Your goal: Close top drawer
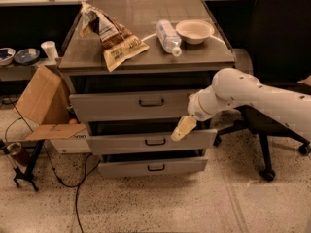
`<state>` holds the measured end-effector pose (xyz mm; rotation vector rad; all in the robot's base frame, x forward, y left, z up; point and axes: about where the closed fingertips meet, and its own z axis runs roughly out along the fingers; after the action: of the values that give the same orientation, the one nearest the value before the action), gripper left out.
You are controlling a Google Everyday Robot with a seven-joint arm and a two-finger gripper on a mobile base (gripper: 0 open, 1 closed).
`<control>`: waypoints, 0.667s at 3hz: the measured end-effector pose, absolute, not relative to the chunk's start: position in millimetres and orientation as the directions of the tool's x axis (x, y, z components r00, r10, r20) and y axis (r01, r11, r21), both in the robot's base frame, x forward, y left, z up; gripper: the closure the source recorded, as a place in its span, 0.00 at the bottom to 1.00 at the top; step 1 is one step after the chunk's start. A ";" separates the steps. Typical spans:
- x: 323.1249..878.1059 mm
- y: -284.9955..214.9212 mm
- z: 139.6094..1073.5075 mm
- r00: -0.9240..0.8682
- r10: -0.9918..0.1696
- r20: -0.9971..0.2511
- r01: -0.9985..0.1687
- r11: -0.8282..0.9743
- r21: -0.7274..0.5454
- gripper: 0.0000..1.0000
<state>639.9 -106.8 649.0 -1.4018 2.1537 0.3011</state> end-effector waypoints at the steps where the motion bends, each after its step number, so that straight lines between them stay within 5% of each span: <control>1: 645.3 -102.7 650.0 -0.309 -0.767 -0.562 -0.884 0.450 -0.128 0.00; 2: 662.1 -97.5 649.5 -0.322 -0.758 -0.567 -0.867 0.477 -0.145 0.00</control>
Offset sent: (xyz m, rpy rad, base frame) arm 0.0303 0.0096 0.0074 -0.0072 -0.0668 -0.0748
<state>662.1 -97.5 649.5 -1.3397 2.1508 0.2471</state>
